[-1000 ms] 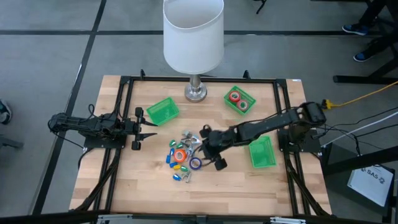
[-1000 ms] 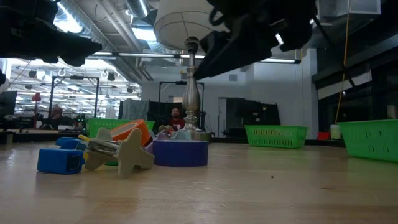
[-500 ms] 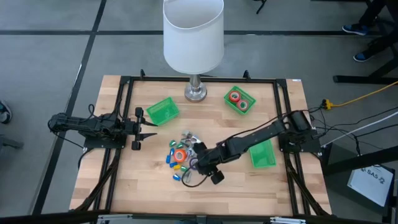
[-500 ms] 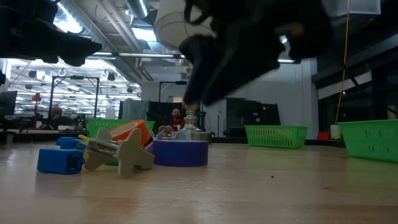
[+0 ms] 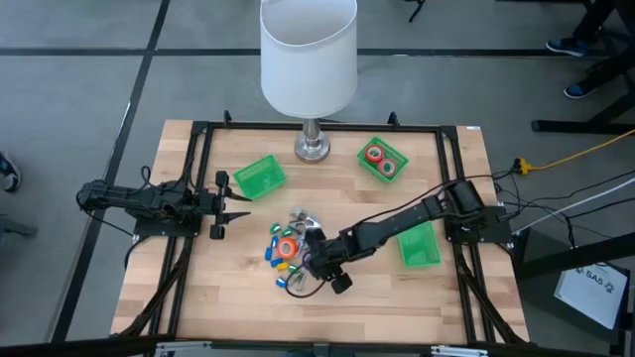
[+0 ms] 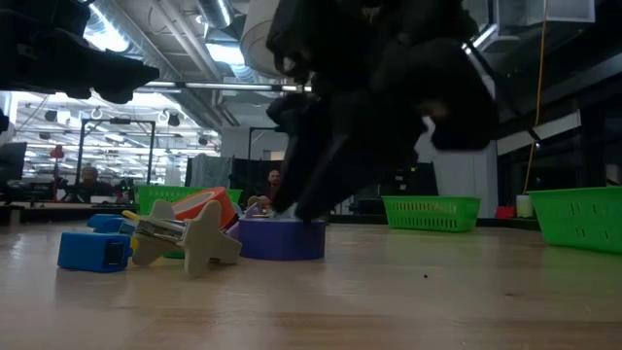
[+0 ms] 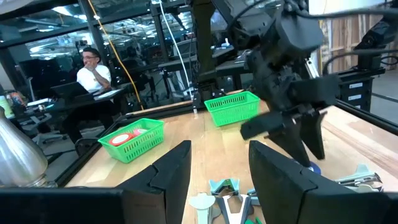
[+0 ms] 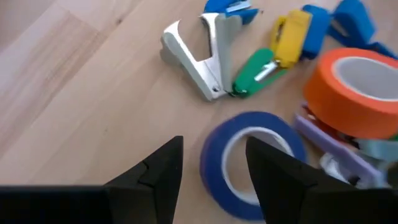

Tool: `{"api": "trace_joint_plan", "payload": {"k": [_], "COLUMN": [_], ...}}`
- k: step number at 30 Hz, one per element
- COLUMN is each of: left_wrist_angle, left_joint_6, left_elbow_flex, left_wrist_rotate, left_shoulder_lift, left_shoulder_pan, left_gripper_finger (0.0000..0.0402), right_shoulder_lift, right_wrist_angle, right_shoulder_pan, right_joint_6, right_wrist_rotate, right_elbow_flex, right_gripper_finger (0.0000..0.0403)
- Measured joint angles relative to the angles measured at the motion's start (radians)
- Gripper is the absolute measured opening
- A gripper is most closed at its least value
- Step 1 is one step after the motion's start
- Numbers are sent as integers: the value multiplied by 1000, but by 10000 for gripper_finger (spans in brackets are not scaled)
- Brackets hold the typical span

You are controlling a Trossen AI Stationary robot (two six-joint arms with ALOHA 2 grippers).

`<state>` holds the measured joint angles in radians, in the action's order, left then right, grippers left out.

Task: Pick and place Stapler, Stapler remover, tape
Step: Put the blue tape into the top right green bin

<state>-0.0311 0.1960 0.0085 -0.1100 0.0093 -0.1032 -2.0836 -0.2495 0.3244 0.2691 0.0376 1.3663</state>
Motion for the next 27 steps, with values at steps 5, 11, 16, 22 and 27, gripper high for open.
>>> {"api": "trace_joint_plan", "payload": {"k": [5,11,16,22,27], "left_wrist_angle": [0,0,0,0,0], "left_joint_6": [0,0,0,0,0], "left_elbow_flex": [0,0,0,0,0], "left_wrist_rotate": [0,0,0,0,0], "left_shoulder_lift": [0,0,0,0,0], "left_shoulder_pan": [0,0,0,0,0], "left_gripper_finger": [157,157,157,157,157], "right_shoulder_lift": [-42,-38,-13,71,161], "right_wrist_angle": [8,-7,-55,-123,-224], "right_shoulder_pan": [-2,-2,-13,-56,-102], "right_joint_6": [-8,-68,-55,-54,-29], "right_wrist_rotate": [-13,-13,67,116,116], "right_elbow_flex": [1,1,-2,-2,-2], "right_gripper_finger": [179,114,43,44,48]}}
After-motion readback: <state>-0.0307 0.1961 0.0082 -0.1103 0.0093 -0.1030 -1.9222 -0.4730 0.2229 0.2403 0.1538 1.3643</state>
